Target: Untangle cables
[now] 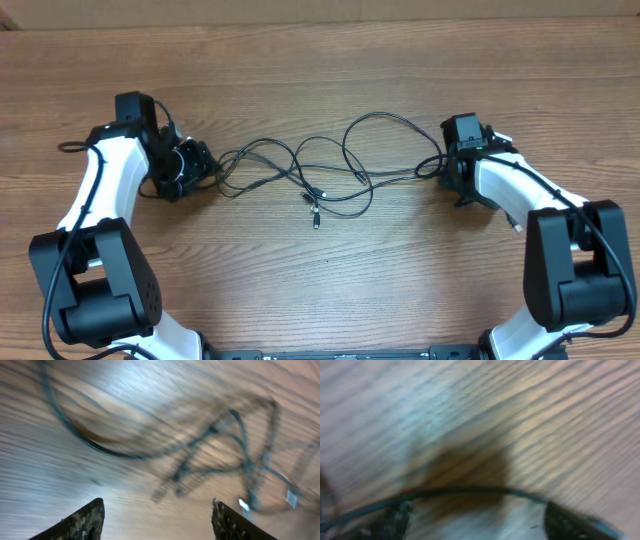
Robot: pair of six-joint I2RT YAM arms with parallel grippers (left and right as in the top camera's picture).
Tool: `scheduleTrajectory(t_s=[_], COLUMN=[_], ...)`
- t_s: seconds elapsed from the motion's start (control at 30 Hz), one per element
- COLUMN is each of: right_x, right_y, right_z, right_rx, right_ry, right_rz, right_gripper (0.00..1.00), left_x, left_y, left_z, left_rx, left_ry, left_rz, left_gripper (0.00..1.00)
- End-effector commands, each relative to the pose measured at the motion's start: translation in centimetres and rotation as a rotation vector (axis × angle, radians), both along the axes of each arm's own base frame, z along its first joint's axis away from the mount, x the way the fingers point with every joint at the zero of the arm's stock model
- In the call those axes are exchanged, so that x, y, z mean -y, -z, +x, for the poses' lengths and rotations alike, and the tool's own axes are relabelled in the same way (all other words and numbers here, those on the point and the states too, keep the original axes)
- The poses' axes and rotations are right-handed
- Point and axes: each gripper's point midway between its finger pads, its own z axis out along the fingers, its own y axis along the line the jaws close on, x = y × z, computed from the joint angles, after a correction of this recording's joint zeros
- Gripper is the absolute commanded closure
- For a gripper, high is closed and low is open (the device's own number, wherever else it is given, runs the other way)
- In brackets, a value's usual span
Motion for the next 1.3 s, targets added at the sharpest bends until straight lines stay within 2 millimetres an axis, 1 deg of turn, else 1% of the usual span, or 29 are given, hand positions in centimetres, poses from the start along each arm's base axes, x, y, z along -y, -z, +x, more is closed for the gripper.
scheduleTrajectory(t_s=[0.0, 0.03, 0.1, 0.2, 0.27, 0.3, 0.33, 0.37, 0.43, 0.47, 0.5, 0.63, 0.67, 0.77, 0.9, 1.03, 1.13, 1.27], right_x=[-4.1, -5.1, -6.3, -7.3, -8.1, -8.5, -8.8, -9.1, -9.5, -9.6, -9.9, -10.5, -10.5, -10.7, -11.2, -11.3, -11.3, -11.3], right_y=[2.0, 2.1, 2.1, 2.0, 1.9, 1.9, 1.8, 1.8, 1.7, 1.6, 1.6, 1.5, 1.4, 1.4, 1.2, 1.1, 1.1, 1.1], right_z=[-0.8, -0.7, -0.5, -0.4, -0.4, -0.4, -0.4, -0.3, -0.2, -0.2, -0.3, -0.4, -0.3, -0.2, -0.1, 0.0, 0.0, 0.0], right_rx=[-0.074, -0.078, -0.075, -0.066, -0.063, -0.061, -0.058, -0.055, -0.049, -0.049, -0.05, -0.051, -0.048, -0.043, -0.036, -0.032, -0.032, -0.032], right_ry=[-0.155, -0.205, -0.247, -0.262, -0.273, -0.279, -0.284, -0.289, -0.296, -0.298, -0.302, -0.31, -0.312, -0.315, -0.326, -0.329, -0.329, -0.329], right_rz=[0.214, 0.259, 0.32, 0.376, 0.419, 0.44, 0.458, 0.473, 0.495, 0.506, 0.523, 0.555, 0.558, 0.566, 0.595, 0.6, 0.6, 0.6], right_gripper=[0.04, 0.0, 0.0, 0.0, 0.0, 0.0, 0.0, 0.0, 0.0, 0.0, 0.0, 0.0, 0.0, 0.0, 0.0, 0.0, 0.0, 0.0], left_x=[3.1, 3.3, 3.8, 4.1, 4.4, 4.6, 4.8, 5.1, 5.4, 5.4, 5.6, 5.4, 5.2, 5.2, 3.9, 3.2, 3.4, 3.5], left_y=[-3.6, -4.1, -5.5, -7.3, -8.1, -8.2, -8.2, -8.0, -7.2, -6.7, -5.8, -3.6, -2.5, -1.1, 1.0, 2.9, 3.6, 3.5], left_z=[0.5, 0.3, 0.1, -0.1, -0.3, -0.3, -0.4, -0.5, -0.7, -0.8, -1.1, -1.7, -1.8, -1.9, -2.0, -1.6, -0.8, 0.6], left_rx=[0.097, 0.106, 0.14, 0.177, 0.194, 0.197, 0.195, 0.189, 0.167, 0.155, 0.13, 0.062, 0.029, -0.013, -0.071, -0.099, -0.079, -0.025], left_ry=[0.071, 0.077, 0.093, 0.07, 0.063, 0.062, 0.066, 0.073, 0.08, 0.08, 0.082, 0.058, 0.055, 0.064, 0.061, 0.063, 0.063, 0.065], left_rz=[-0.149, -0.144, -0.121, -0.056, -0.018, 0.006, 0.036, 0.068, 0.124, 0.151, 0.197, 0.298, 0.331, 0.34, 0.419, 0.463, 0.462, 0.458], left_gripper=[0.31, 0.31, 0.29, 0.28, 0.3, 0.34, 0.42, 0.54, 0.69, 0.73, 0.76, 0.75, 0.74, 0.68, 0.6, 0.58, 0.58, 0.59])
